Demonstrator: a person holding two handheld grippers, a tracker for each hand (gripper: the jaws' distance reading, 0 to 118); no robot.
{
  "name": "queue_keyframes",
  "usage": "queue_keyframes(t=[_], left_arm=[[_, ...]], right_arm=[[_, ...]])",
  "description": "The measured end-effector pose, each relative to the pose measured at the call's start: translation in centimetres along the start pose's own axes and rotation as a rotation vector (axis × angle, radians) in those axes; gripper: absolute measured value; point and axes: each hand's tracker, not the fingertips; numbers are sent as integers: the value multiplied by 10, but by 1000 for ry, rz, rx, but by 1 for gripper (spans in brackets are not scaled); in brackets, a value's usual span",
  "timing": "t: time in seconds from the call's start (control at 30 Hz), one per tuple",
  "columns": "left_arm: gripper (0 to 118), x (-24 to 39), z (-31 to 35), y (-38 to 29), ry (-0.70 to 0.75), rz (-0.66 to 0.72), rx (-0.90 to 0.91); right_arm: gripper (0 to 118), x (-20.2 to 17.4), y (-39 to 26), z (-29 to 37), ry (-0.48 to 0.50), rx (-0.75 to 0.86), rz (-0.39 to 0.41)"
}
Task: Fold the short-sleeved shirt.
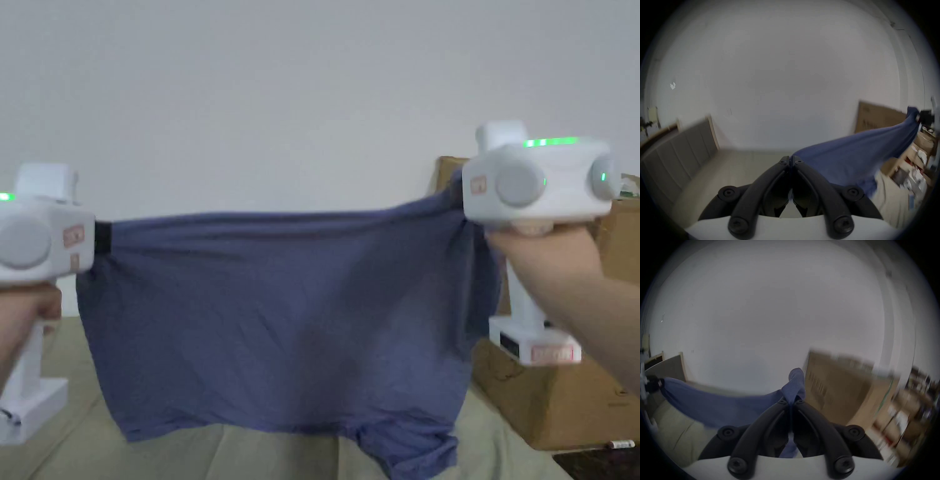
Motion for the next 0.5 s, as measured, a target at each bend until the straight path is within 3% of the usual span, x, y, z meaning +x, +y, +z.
queue_keyframes(t=[0.1,0.2,0.23,0.37,0.5], left_arm=[[1,4,-2,-117,-63,27,-242],[1,2,21,-218,-76,-26,-417],[1,-6,32,-244,-104,-27,-445],[1,-25,94,-305,-127,-62,-558],[1,-47,164,-318,-141,-88,-542]], right_arm=[[2,-1,-151,-14,81,-278,-86],[2,-3,-275,10,123,-465,6],[2,1,-307,22,141,-533,-7],[2,31,-378,91,187,-693,-61],[2,72,-389,175,239,-712,-46]])
